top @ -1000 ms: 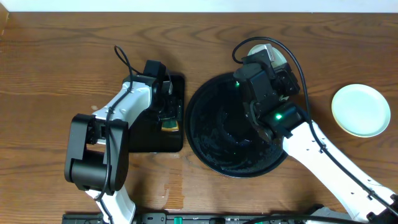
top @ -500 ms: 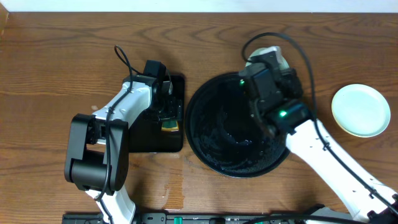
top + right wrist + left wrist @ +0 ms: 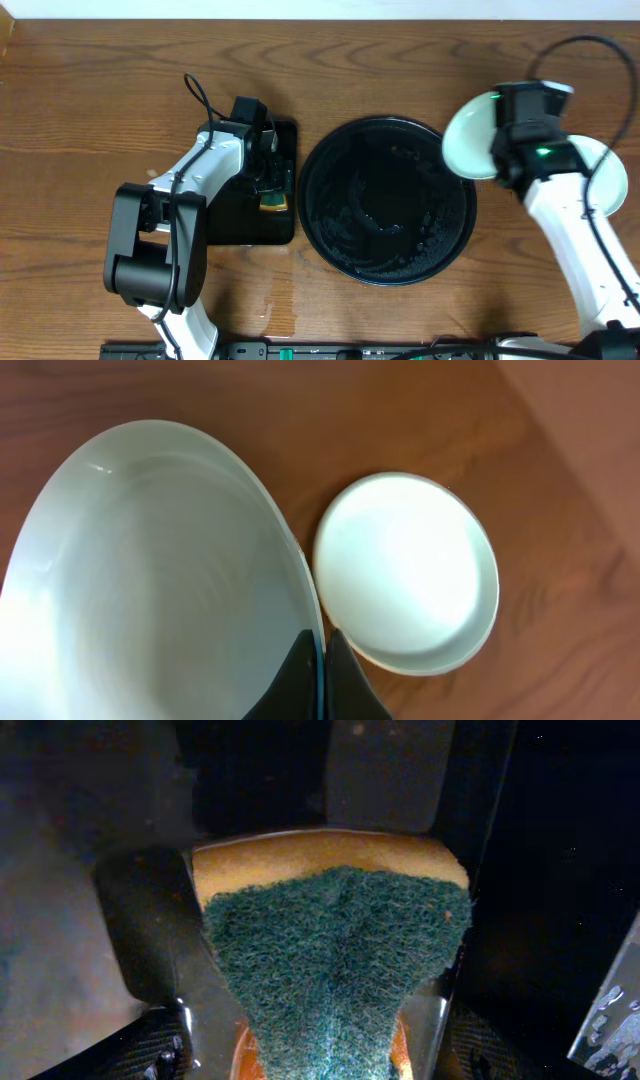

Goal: Clean dirty plates on tray and stack at the side
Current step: 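Lift the white plate with the right gripper and stack it on the plate pile, then open the right gripper and release the plate onto the stack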

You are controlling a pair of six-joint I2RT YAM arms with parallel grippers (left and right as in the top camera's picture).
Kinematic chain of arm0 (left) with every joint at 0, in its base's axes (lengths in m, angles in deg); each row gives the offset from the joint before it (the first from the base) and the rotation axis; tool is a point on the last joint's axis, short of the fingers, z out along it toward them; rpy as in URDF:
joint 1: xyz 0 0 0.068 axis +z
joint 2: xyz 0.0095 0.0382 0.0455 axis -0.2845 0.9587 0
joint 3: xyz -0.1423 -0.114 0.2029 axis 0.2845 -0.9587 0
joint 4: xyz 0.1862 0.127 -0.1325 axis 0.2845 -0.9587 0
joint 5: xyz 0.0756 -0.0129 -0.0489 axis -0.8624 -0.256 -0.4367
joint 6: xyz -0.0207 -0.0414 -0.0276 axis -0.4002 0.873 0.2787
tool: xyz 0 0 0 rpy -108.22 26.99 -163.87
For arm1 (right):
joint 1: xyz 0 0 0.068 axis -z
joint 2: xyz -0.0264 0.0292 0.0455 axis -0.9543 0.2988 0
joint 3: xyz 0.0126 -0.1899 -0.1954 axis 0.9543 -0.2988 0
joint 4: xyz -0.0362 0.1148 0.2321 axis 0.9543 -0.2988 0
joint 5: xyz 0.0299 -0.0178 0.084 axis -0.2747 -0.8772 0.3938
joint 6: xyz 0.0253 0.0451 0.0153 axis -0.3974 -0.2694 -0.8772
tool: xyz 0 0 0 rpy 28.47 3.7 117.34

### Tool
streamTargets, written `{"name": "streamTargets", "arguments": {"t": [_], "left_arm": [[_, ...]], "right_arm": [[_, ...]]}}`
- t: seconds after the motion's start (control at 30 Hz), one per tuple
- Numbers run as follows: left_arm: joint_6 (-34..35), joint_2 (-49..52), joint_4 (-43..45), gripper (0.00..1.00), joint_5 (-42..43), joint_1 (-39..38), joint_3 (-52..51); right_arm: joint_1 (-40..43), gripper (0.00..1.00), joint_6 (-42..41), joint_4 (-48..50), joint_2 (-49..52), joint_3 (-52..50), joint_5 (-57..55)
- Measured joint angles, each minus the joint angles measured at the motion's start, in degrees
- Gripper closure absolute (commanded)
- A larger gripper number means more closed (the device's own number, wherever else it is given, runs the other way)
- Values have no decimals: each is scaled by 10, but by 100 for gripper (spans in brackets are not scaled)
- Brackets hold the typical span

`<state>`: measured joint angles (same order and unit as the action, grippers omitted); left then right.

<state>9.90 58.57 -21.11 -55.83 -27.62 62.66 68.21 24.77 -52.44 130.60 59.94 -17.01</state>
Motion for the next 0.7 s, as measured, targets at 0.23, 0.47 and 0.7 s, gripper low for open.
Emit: {"name": "streamTargets", "arguments": {"t": [0.23, 0.47, 0.7], "left_arm": [[0, 0, 0, 16, 0, 0, 0], [0, 0, 0, 16, 0, 0, 0], [0, 0, 0, 16, 0, 0, 0]], "right_arm": [[143, 99, -50, -4, 0, 0, 92], [271, 99, -61, -1, 10, 0, 150], [378, 99, -65, 10, 55, 0, 205]]}}
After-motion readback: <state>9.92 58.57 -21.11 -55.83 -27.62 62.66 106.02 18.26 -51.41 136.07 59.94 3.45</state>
